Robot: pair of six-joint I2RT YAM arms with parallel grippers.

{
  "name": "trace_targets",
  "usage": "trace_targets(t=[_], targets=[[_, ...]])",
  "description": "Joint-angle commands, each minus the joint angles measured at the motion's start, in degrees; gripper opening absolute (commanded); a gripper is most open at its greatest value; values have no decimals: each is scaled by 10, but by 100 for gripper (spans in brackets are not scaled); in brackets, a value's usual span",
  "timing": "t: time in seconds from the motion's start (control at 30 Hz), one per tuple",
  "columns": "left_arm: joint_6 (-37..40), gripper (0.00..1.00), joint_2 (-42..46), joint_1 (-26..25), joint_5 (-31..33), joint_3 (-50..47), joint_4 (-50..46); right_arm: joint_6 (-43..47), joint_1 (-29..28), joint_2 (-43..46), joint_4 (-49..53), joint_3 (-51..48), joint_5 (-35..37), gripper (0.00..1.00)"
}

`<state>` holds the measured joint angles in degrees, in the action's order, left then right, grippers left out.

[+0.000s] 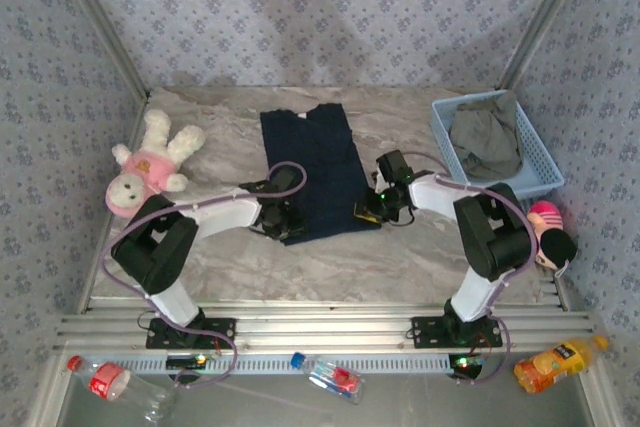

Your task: Fold and stack the mixed laundry pile

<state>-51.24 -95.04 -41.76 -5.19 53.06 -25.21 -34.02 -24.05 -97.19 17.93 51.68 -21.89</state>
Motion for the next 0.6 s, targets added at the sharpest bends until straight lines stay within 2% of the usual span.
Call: trace_targets(t=[0.0, 0.13, 0.3, 0.33, 0.37, 0.4, 0.43, 0.47, 0.5, 0.57], targets=[[-27, 33, 40, -25, 28, -28, -113, 3, -19, 48, 105, -39, 25, 28], [-56, 34, 88, -50, 51, -23, -133, 10, -34, 124, 159, -56, 44, 31], [-45, 39, 108, -51, 94, 52, -171, 19, -20, 190, 201, -31, 59, 38], [-34, 48, 104, -51, 104, 78, -170, 23, -13, 197, 204, -20, 59, 41], [-22, 67, 96, -52, 112, 105, -171, 27, -8, 205, 208, -10, 61, 47], [-13, 83, 87, -52, 119, 126, -172, 30, -2, 210, 210, -1, 62, 54], [-3, 95, 71, -50, 122, 154, -172, 33, 6, 217, 214, 9, 64, 69], [9, 100, 53, -50, 123, 181, -169, 34, 15, 224, 216, 14, 66, 94], [18, 100, 37, -50, 122, 201, -164, 35, 25, 233, 210, 15, 63, 100], [22, 100, 4, -54, 123, 239, -149, 20, 47, 263, 203, 8, 79, 100]])
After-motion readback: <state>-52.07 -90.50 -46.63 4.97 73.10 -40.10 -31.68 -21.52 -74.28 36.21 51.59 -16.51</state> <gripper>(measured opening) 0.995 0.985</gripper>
